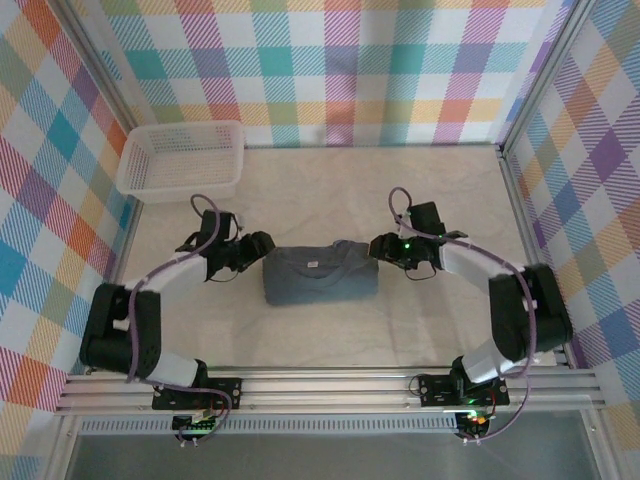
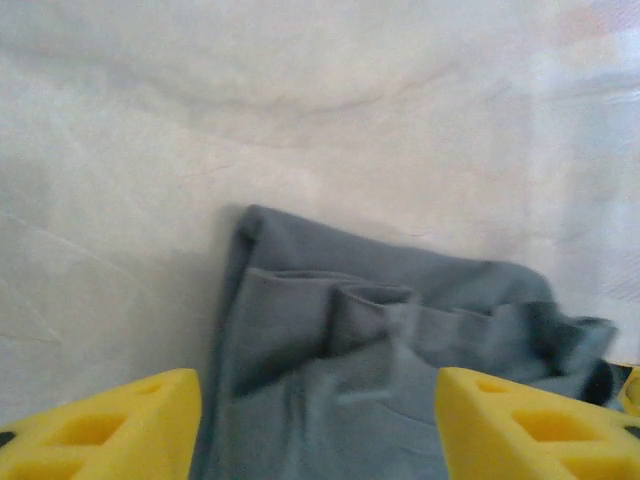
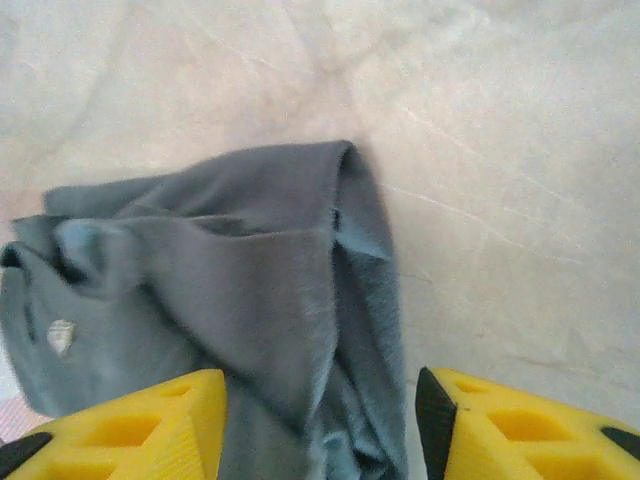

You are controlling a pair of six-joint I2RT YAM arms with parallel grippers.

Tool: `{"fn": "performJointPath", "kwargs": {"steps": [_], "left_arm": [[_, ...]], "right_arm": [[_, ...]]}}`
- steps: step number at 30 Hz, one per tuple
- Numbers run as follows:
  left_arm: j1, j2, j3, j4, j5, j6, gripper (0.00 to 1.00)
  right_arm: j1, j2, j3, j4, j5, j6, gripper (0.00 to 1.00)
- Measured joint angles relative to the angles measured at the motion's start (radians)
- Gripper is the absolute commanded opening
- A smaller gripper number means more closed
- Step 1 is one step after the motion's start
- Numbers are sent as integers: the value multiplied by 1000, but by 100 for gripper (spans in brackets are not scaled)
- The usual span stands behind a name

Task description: Fold the inside-out t-shirt

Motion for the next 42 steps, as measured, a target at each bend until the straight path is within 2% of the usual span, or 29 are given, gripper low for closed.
{"fn": "performJointPath", "kwargs": {"steps": [4,8,11,15,19,22,26,28,31,33,38,42], "left_arm": [[0,-129,-80,6,2,-7,67],[-38,-127,-195,37,20,-71,67],[-138,-64,-209,71,14,-129,63],[-325,99,-108,156,-55,-214,58],[-519,380,151,272,-145,-291,57],[-637,642,489,314,-186,-316,60],[-719,930,948,298,-217,-317,66],[-740,986,1064,272,-225,-306,69],[-736,967,1076,242,-236,-281,71],[-716,900,987,248,-247,-264,71],[-605,546,590,232,-281,-213,71],[-546,210,384,180,-358,-132,71]], "right_arm": [[-1,-177,-15,-32,75,48,58],[-1,-338,-72,-76,183,140,61],[-8,-404,-100,-135,259,191,67],[-31,-460,-101,-196,322,230,70],[-89,-484,-90,-268,338,264,70],[-179,-497,-59,-340,336,293,75],[-350,-556,-23,-408,323,313,76],[-437,-572,-5,-429,296,312,76],[-526,-542,22,-443,240,300,76],[-565,-492,26,-434,198,290,76],[-617,-289,18,-349,121,285,74],[-629,-80,43,-261,123,279,70]]}}
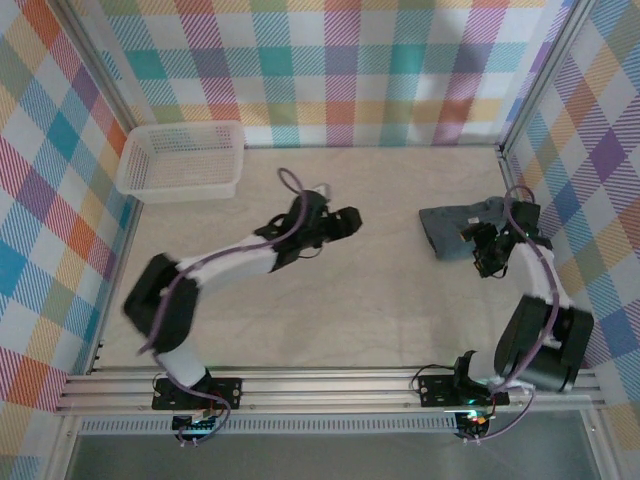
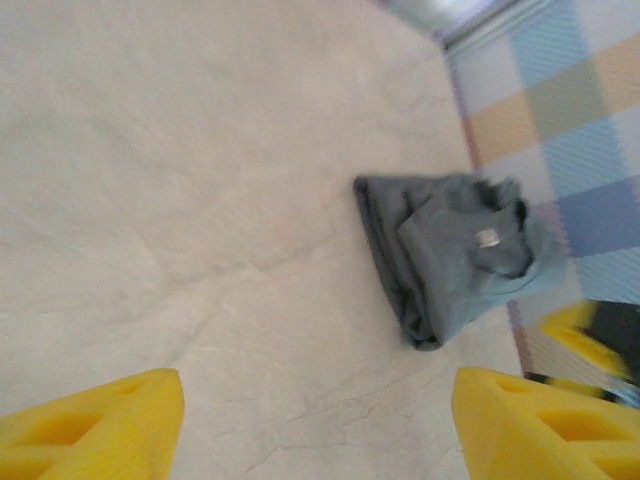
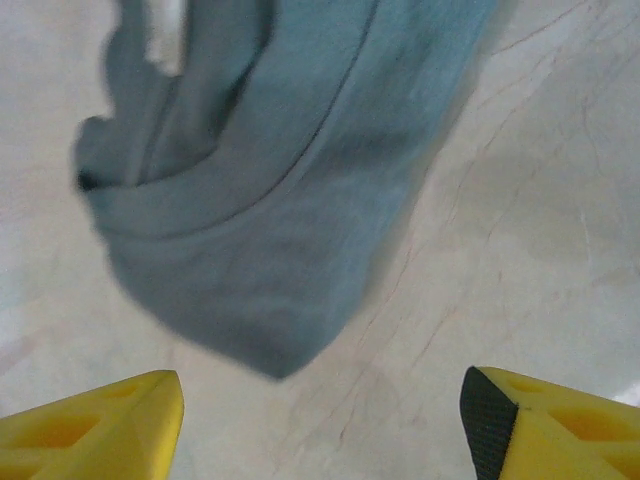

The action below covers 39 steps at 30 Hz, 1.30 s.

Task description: Fold the inside-out t-shirt

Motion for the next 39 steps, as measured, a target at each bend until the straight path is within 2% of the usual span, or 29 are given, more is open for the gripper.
{"fn": "performJointPath", "kwargs": {"steps": [5,8,11,14,18,23,26,28,29,31,33,37,39], "left_arm": [[-25,-336,-175,-55,-64,61,71],[-26,-467,-283,-107,-95,78,71],[-26,-575,-382,-159,-117,84,72],[-26,-652,-445,-204,-150,82,72],[-26,-659,-462,-235,-190,78,71],[-26,-595,-448,-261,-244,81,72],[-26,-600,-441,-282,-308,102,77],[-29,-630,-441,-292,-367,131,93],[-30,-655,-441,-299,-402,148,100],[-29,-713,-445,-308,-489,171,100],[-23,-766,-461,-300,-581,202,100],[-1,-810,-556,-262,-783,280,100],[37,-805,-618,-238,-845,343,100]], "right_arm": [[-5,279,134,82,3,-17,53],[-5,426,268,89,2,-68,45],[-5,573,461,71,-7,-147,41],[5,684,623,75,-16,-205,42],[27,815,815,59,-11,-227,46],[56,1062,1253,-71,-11,-237,54],[68,1101,1395,-168,-26,-274,59],[71,1020,1323,-196,-46,-302,63],[72,931,1209,-180,-55,-314,67],[72,704,934,-156,-69,-333,82],[77,425,668,-129,-63,-362,91],[102,-95,242,45,5,-420,96],[124,-314,-4,219,56,-446,98]]}}
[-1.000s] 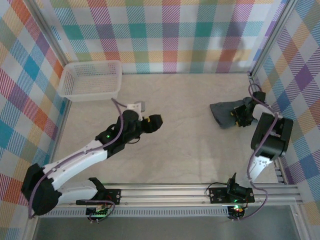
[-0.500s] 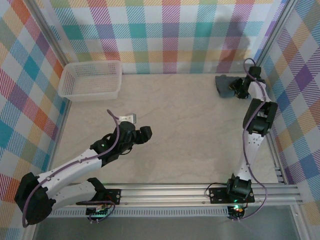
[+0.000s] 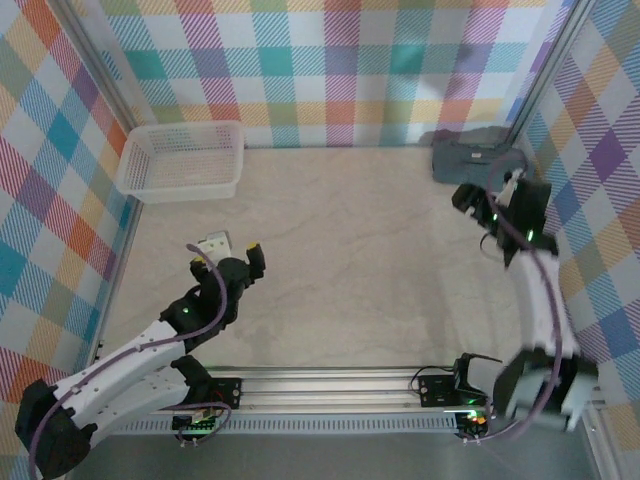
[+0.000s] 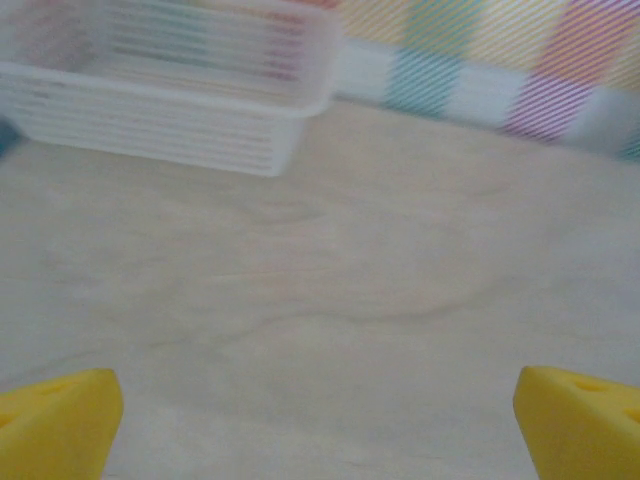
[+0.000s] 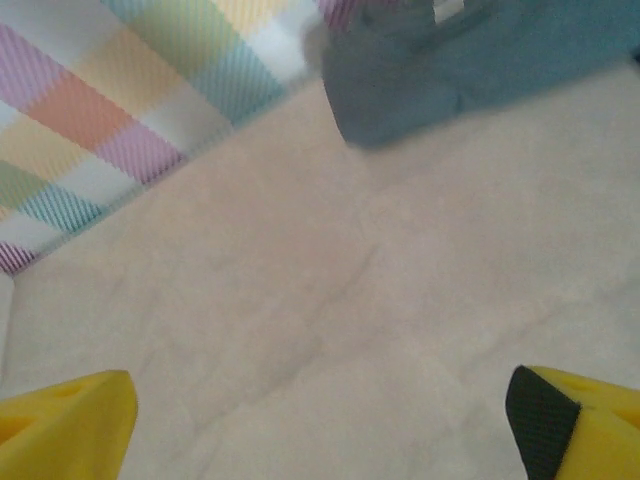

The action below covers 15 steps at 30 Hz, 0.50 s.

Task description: Fold the inside-out t-shirt

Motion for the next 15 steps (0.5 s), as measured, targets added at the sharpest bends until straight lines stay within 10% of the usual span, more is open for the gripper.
{"fn": "performJointPath", "kwargs": {"steps": [5,15], "left_arm": [[177,13,-132,142,22,169,100],[526,541,-137,651,367,326,100]], "right_arm": [[104,-13,-443,357,152,-131,100],[203,451,-494,947,230,-278,100]]}}
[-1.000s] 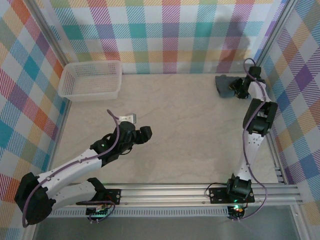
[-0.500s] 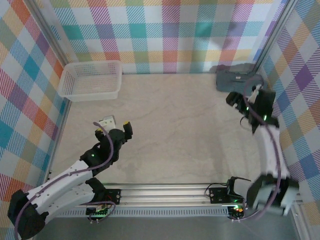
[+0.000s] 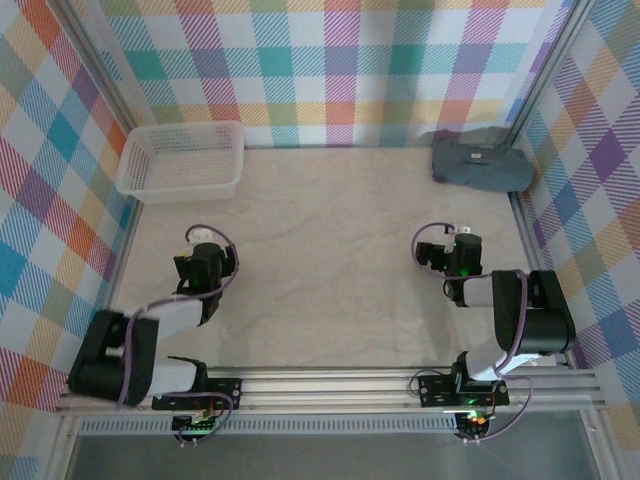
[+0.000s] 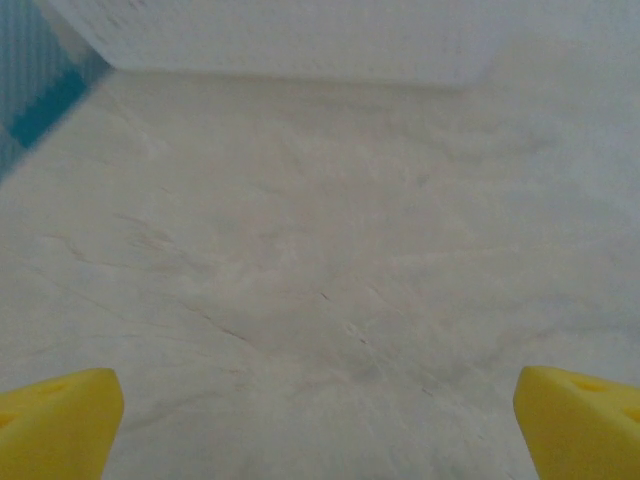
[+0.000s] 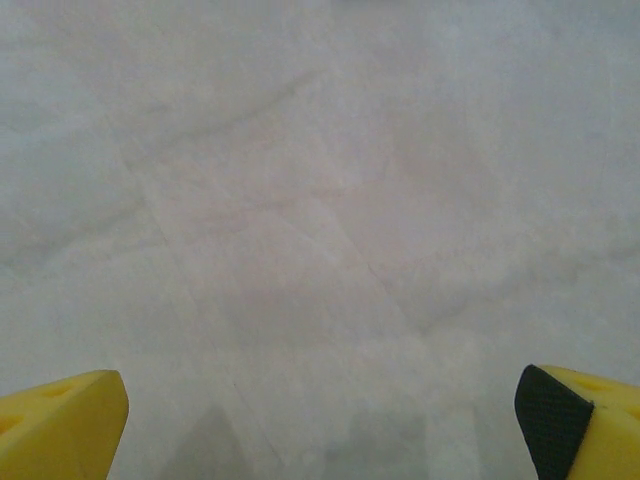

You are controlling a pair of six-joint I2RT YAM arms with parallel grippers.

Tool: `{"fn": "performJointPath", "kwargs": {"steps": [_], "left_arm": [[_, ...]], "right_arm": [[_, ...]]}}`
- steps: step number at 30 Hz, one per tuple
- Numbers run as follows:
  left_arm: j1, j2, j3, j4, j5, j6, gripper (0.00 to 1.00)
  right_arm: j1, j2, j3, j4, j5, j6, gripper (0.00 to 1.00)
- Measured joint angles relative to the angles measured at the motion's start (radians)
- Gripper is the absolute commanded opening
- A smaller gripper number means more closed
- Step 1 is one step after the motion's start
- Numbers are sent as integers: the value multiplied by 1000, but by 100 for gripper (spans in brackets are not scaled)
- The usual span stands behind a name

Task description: Fold the inside-out t-shirt

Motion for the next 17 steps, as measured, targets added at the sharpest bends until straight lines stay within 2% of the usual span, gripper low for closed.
{"fn": "performJointPath", "kwargs": {"steps": [3,6,12,17], "left_arm": [[31,145,69,72,82,24,100],[76,201,58,201,155,29,100],[92,213,50,256,219,37,100],[92,213,50,282,230,37,100]], "right_arm": [[3,0,0,74,13,-10,100],[4,-2,1,103,14,-15,100],[4,-2,2,111,-3,-34,100],[4,-2,10,111,-21,-36,100]]}}
